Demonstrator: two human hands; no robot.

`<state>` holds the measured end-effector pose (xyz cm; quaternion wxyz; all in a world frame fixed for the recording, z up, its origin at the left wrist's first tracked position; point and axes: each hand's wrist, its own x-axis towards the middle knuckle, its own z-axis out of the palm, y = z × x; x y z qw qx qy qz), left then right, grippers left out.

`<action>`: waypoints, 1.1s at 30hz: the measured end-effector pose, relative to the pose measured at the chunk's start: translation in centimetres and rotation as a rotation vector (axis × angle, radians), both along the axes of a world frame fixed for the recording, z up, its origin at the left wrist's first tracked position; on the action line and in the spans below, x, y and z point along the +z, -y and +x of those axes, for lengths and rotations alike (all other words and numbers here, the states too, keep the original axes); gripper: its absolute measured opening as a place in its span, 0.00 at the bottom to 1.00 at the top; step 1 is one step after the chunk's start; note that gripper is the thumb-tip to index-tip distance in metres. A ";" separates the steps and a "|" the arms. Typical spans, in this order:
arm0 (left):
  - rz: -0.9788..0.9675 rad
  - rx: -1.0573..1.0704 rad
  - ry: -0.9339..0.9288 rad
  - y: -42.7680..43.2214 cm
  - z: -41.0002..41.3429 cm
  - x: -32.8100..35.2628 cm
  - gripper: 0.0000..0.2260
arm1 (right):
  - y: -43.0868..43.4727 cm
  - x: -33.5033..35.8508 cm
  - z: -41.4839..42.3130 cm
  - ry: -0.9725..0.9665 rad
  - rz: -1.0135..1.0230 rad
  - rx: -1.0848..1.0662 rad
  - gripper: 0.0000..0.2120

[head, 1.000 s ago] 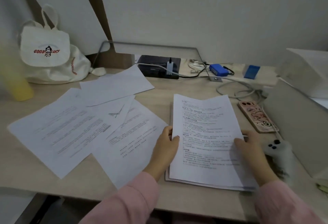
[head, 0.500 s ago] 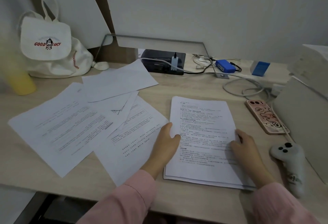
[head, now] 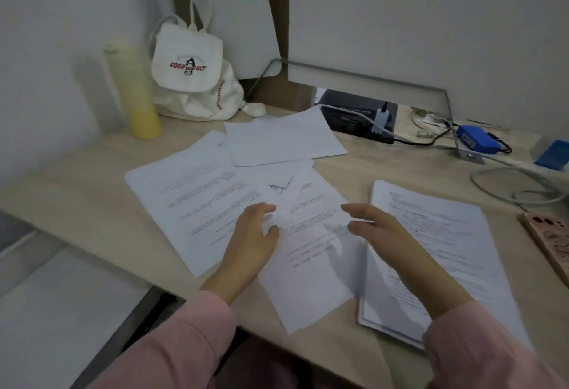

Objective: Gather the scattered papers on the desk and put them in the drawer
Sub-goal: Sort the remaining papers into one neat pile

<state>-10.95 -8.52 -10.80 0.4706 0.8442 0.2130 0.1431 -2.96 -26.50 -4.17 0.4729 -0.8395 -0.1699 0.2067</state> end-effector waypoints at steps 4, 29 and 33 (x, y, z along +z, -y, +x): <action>0.249 0.105 -0.154 -6.0 -4.0 -1.8 0.23 | -5.0 -1.4 0.4 -0.133 0.047 0.074 0.18; 0.480 -0.198 -0.443 -16.8 -3.0 1.5 0.31 | -18.3 -5.2 8.1 -0.471 0.090 -0.234 0.15; 0.503 -0.220 -0.618 -18.0 -2.4 0.7 0.38 | -18.7 -5.5 8.4 -0.485 0.128 -0.245 0.12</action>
